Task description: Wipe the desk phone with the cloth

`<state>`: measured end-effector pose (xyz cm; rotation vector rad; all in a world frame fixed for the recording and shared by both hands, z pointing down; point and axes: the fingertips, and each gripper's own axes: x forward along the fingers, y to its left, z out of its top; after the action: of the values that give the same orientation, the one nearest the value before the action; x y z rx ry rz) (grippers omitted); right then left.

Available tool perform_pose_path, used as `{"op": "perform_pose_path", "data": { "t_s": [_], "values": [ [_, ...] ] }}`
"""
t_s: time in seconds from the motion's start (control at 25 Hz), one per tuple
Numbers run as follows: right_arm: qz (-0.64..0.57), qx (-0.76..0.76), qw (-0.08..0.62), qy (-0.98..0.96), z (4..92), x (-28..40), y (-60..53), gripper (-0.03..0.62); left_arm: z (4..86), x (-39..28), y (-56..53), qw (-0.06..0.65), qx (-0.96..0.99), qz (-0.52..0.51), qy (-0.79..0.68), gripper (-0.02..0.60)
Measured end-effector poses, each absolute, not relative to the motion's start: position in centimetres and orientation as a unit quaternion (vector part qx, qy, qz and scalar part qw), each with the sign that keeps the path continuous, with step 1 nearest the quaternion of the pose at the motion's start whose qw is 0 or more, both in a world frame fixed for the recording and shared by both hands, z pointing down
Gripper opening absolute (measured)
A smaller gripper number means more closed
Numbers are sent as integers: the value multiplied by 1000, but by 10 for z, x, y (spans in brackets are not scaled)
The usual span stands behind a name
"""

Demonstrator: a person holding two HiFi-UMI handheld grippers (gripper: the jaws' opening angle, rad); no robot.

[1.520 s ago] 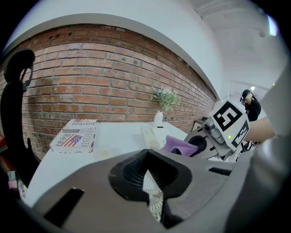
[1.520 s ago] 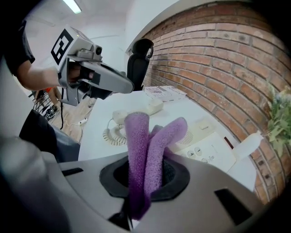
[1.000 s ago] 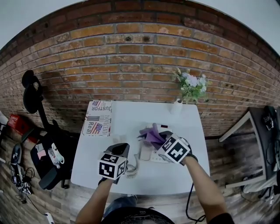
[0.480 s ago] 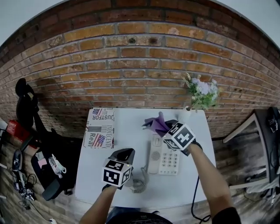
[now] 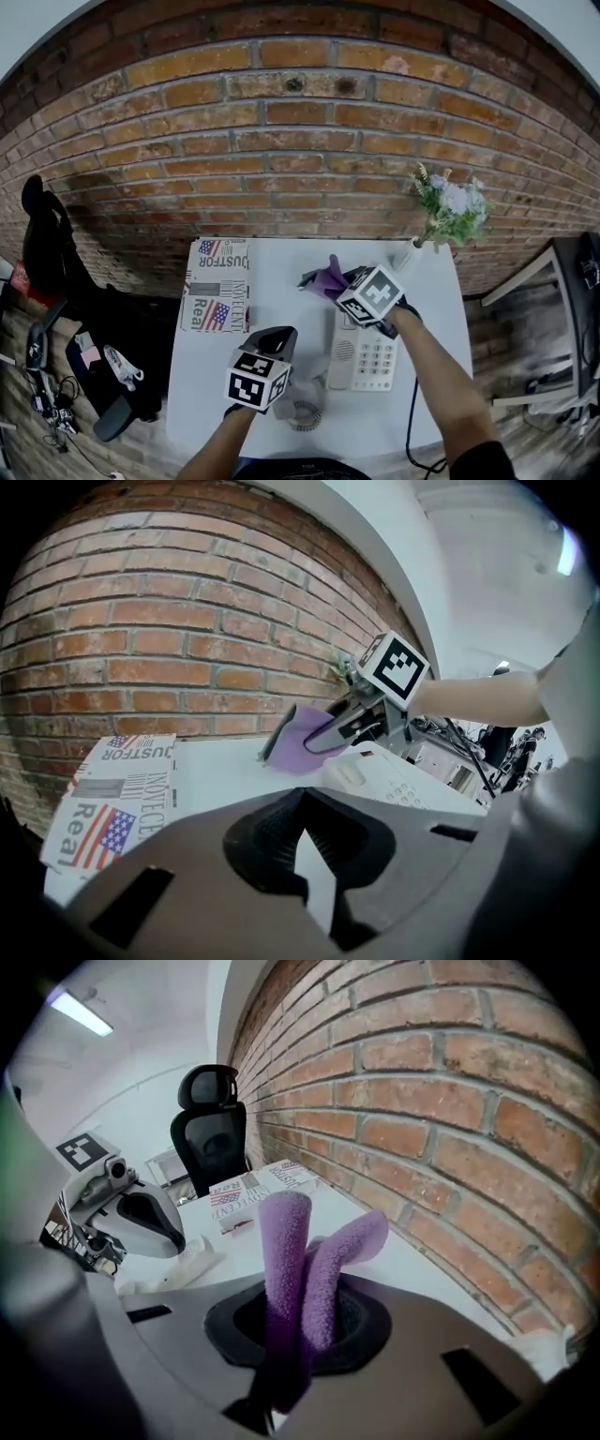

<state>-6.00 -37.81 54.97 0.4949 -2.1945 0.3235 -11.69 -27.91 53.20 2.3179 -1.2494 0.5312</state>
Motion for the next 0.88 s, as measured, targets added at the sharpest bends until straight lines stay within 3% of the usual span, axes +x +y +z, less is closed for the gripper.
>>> {"op": "perform_pose_path", "data": {
  "t_s": [0.88],
  "values": [
    [196,213,423,-859,564,2,-372,48,535,-92,-290,226,853,194,-428,5]
  ]
}}
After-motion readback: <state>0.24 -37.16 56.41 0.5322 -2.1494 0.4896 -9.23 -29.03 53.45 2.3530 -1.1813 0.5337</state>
